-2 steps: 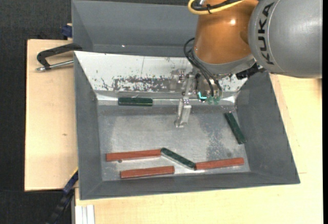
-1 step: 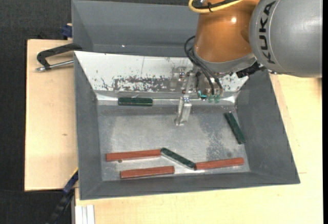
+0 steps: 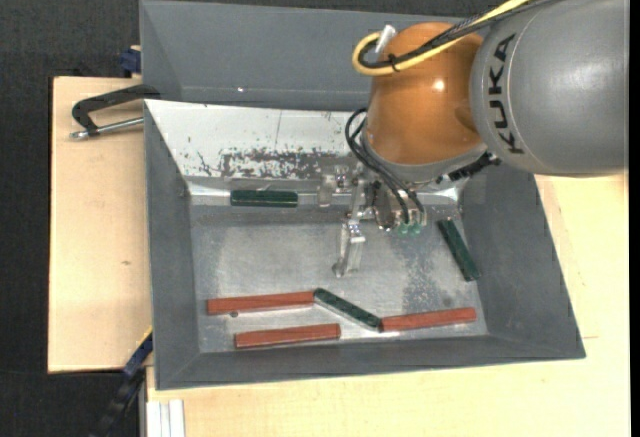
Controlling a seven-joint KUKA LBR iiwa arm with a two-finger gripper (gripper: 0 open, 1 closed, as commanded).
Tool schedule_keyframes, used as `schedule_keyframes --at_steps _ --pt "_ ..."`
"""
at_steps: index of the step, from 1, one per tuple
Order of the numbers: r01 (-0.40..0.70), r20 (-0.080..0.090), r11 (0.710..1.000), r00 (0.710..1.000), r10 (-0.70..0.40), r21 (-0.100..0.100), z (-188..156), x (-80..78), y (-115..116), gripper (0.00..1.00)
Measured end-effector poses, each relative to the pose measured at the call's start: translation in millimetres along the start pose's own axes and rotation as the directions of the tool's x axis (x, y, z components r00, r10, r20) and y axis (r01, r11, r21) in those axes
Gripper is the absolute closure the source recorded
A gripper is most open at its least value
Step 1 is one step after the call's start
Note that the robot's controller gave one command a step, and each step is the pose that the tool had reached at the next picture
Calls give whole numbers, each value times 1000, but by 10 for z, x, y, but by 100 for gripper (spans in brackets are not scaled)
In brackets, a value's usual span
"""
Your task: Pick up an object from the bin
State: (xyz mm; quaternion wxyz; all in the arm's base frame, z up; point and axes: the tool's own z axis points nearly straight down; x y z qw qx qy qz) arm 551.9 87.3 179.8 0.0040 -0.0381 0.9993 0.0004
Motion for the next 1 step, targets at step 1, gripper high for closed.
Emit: schedule_keyframes --at_steps 1 --pt "-23 -11 1000 1000 23 0 153 219 122 0"
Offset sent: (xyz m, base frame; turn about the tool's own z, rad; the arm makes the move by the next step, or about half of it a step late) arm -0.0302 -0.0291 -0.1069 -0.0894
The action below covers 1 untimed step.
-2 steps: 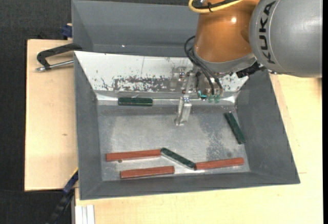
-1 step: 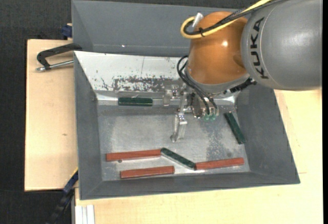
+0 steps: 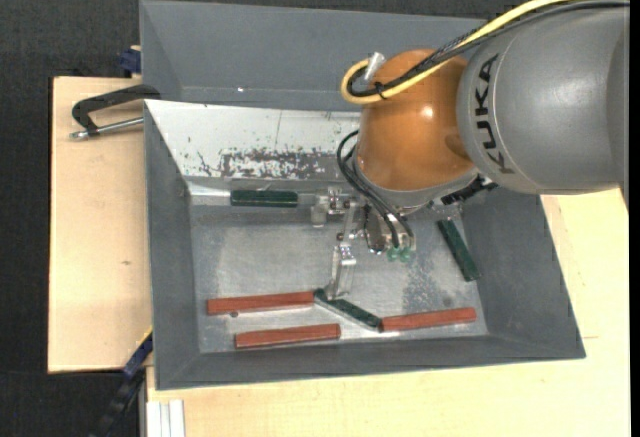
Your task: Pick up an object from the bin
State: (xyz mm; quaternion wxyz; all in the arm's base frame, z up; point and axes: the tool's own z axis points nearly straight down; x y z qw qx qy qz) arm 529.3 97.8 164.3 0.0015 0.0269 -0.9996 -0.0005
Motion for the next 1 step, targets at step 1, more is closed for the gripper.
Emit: schedule_keyframes --at_steps 1 --pt "18 12 1000 1000 -18 -1 414 24 -159 0"
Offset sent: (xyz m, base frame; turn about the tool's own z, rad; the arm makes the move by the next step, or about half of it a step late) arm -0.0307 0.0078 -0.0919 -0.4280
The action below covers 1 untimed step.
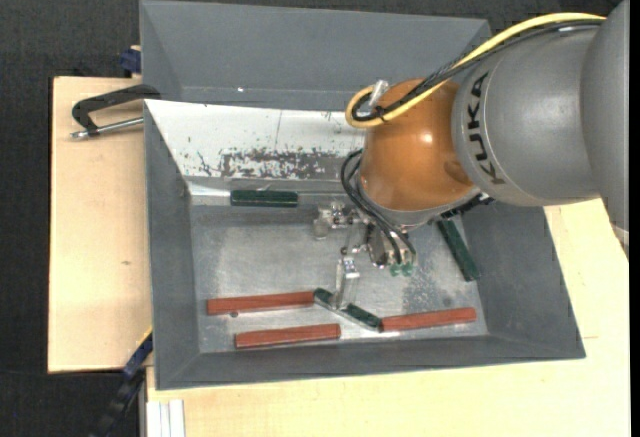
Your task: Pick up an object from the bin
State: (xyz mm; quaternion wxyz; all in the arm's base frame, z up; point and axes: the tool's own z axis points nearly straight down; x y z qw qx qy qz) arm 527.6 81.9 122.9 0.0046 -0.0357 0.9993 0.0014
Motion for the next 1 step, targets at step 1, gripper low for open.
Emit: schedule_keyframes --at_steps 1 --pt "398 -11 917 917 -398 -2 490 274 263 100"
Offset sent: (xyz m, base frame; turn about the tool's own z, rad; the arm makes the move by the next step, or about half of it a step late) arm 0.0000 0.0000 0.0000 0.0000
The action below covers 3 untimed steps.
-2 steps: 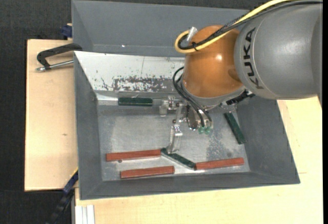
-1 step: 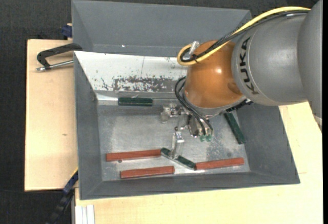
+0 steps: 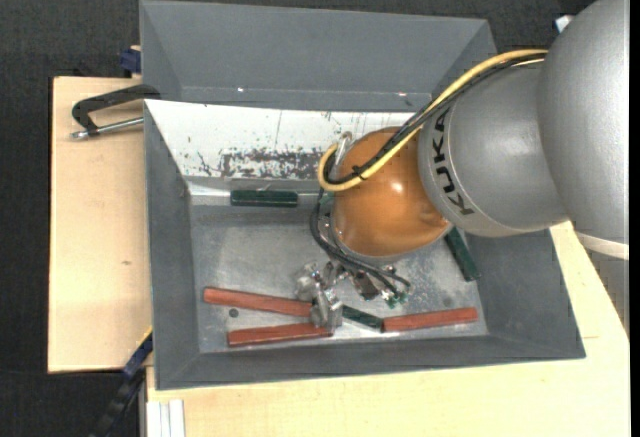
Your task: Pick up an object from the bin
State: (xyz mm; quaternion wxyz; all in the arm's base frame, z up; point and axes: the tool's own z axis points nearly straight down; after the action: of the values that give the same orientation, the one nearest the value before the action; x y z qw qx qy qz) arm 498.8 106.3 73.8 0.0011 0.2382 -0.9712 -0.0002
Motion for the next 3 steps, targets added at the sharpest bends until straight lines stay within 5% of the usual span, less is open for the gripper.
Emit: schedule_keyframes --at_steps 1,2,3 --pt "0 1 1000 1000 0 0 2 0 -1 100" --pt "-13 7 1000 1000 13 1 -1332 -59 -17 100" --pt "-13 7 1000 1000 13 1 -1331 -58 -17 0"
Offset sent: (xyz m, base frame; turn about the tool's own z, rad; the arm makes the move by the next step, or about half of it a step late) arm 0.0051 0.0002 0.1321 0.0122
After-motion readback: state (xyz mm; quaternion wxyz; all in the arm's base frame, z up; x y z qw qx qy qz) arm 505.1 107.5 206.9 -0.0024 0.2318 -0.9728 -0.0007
